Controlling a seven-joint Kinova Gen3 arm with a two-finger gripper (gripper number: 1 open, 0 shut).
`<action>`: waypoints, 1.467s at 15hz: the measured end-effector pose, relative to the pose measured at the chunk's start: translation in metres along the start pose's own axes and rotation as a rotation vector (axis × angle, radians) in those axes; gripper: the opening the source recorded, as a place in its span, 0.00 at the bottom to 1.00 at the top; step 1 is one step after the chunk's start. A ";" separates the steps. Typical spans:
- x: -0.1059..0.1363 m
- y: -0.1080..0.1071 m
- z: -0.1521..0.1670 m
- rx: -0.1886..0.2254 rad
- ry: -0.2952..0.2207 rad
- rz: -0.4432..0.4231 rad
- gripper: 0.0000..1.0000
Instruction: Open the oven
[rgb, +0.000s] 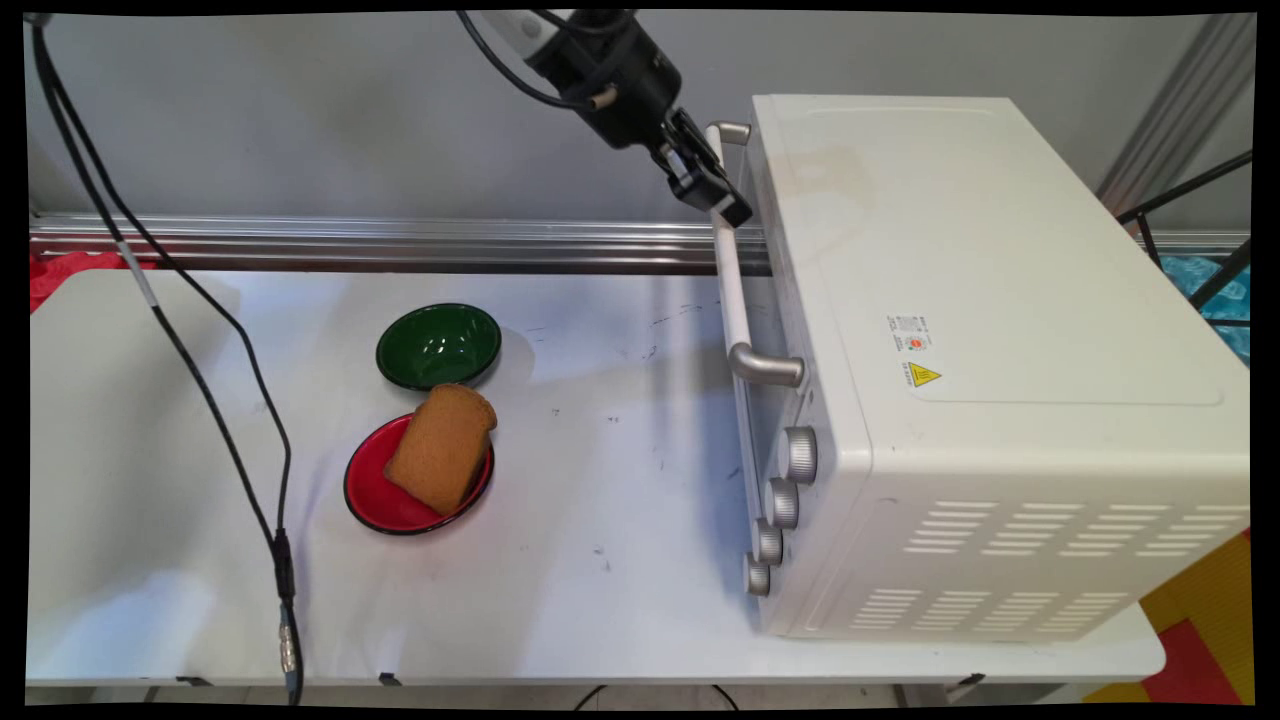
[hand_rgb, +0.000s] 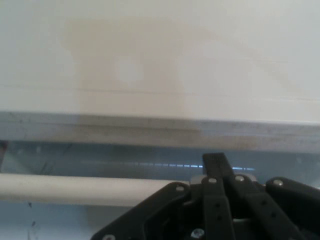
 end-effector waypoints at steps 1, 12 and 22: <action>0.000 -0.001 0.003 0.001 0.001 0.001 0.00; -0.019 -0.011 0.021 0.013 -0.035 0.016 0.00; -0.073 -0.012 0.013 0.000 -0.123 0.015 0.00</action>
